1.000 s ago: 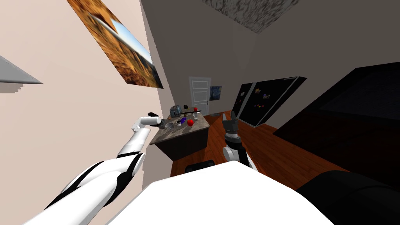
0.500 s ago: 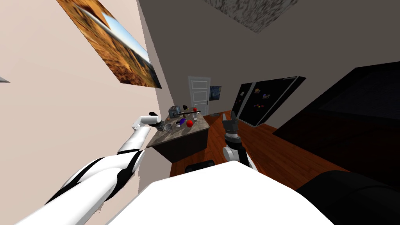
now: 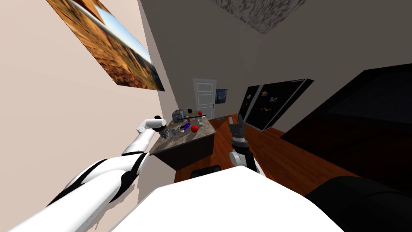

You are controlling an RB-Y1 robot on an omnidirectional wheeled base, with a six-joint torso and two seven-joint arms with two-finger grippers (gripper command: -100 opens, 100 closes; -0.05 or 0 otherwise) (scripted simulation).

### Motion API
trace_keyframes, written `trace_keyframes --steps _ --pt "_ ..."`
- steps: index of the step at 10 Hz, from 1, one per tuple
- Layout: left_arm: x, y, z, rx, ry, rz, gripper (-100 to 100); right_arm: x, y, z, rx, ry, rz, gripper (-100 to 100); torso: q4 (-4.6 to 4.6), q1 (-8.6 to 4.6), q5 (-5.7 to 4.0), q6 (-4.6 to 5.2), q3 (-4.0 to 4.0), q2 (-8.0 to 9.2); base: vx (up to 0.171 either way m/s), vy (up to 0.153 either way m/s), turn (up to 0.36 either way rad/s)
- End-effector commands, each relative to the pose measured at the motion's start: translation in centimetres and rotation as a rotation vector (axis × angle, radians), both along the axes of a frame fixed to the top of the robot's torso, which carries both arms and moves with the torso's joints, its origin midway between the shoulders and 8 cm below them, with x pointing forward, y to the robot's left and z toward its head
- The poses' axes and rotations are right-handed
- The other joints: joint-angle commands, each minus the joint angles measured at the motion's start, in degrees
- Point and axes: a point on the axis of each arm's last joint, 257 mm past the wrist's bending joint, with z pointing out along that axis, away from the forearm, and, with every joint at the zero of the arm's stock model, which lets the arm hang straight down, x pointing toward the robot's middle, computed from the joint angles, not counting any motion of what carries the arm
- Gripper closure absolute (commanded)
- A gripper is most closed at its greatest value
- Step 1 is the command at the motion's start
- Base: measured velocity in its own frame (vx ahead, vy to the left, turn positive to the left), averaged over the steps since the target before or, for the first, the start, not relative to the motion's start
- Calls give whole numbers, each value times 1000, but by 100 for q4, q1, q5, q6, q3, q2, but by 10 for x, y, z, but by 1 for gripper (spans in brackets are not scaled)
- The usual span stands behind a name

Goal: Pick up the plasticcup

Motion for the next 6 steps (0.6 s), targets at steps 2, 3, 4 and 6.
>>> trace_keyframes --steps 2,3,4,6 --pt "-6 -1 -4 -3 28 6 -100 0 0 0 0 0 0 0 1 0 0 0 1 2 30 -3 -9" --pt "-7 -1 -5 -4 33 7 0 0 0 0 0 0 0 0 2 1 0 -1 5 10 0 0 0" --pt "-7 -1 -16 -4 32 8 -100 0 0 0 0 0 0 0 4 2 0 -1 9 16 18 12 -9" --pt "-7 -1 -24 -4 31 9 -100 0 0 0 0 0 0 0 3 11 3 -1 6 11 23 23 -8"
